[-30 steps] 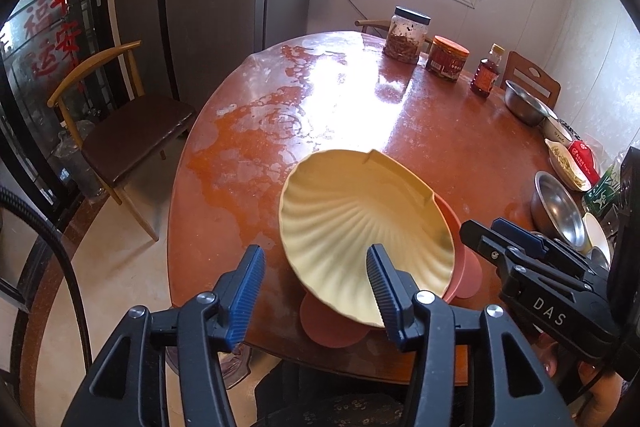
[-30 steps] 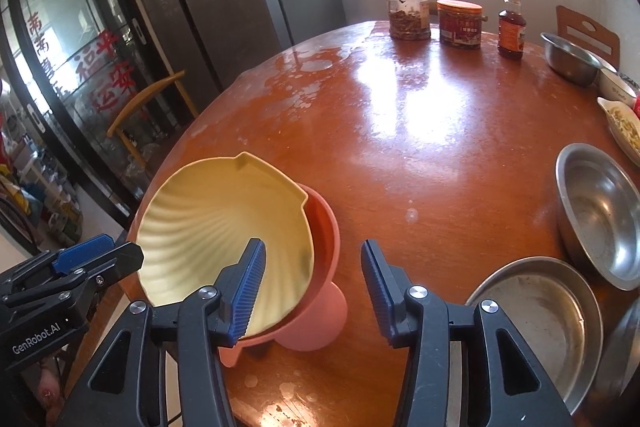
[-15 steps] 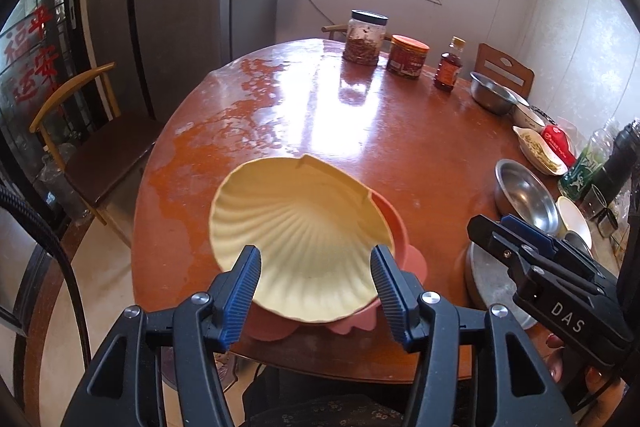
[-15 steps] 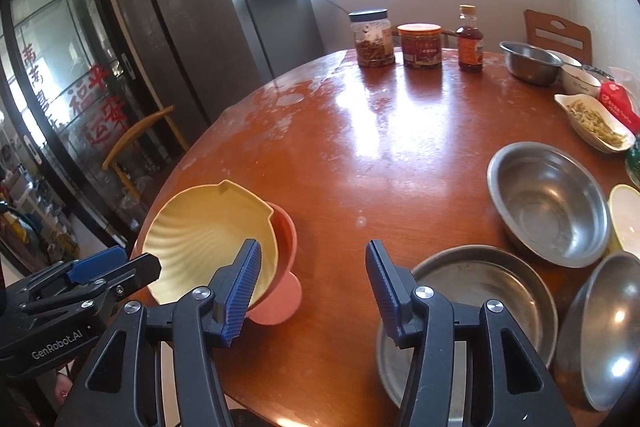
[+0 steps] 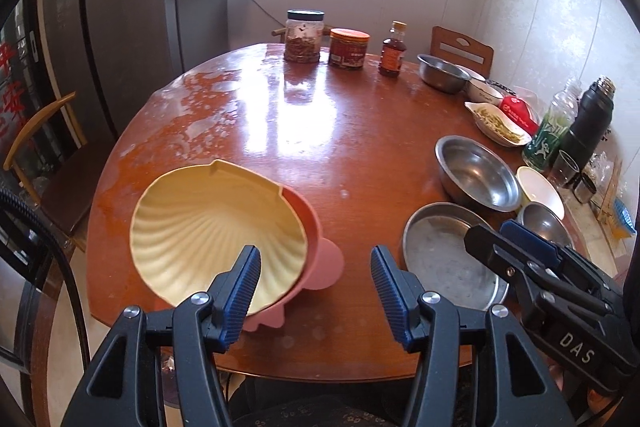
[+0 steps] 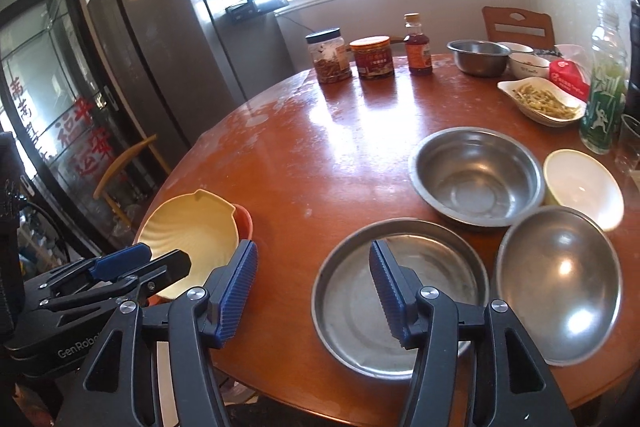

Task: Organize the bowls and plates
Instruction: 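Withdraw the right tool and move it to the flat steel tray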

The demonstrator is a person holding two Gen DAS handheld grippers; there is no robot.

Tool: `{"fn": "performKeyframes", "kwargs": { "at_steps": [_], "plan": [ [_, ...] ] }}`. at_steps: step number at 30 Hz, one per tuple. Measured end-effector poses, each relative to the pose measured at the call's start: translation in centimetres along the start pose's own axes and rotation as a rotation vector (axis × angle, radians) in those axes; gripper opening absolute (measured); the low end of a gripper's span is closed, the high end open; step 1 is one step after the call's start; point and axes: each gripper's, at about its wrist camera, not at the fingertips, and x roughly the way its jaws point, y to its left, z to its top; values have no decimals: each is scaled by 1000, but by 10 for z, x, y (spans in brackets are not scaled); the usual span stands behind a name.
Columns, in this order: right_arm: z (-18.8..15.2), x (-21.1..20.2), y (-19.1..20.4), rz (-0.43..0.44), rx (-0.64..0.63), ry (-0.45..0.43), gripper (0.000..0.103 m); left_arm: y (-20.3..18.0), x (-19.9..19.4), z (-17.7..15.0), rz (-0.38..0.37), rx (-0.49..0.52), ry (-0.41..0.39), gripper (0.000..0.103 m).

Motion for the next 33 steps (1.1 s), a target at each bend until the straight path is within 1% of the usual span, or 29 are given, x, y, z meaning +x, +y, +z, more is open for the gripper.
{"fn": "performKeyframes", "kwargs": {
  "at_steps": [5, 11, 19, 26, 31, 33],
  "plan": [
    [-14, -13, -19, -21, 46, -1, 60, -17, 8, -2, -15, 35, 11, 57],
    [-41, -19, -39, -41, 89, 54, 60, -35, 24, -4, -32, 60, 36, 57],
    [-67, -19, -66, -58, 184, 87, 60, -53, 47, -3, -60, 85, 60, 57],
    [-68, -6, -72, -55, 218, 102, 60, -62, 72, 7, -73, 95, 64, 57],
    [-66, 4, -69, -79, 204, 90, 60, -69, 91, 14, -83, 113, 78, 57],
    [-64, 7, -68, -93, 196, 83, 60, -71, 100, 15, -88, 115, 97, 57]
  ]
}}
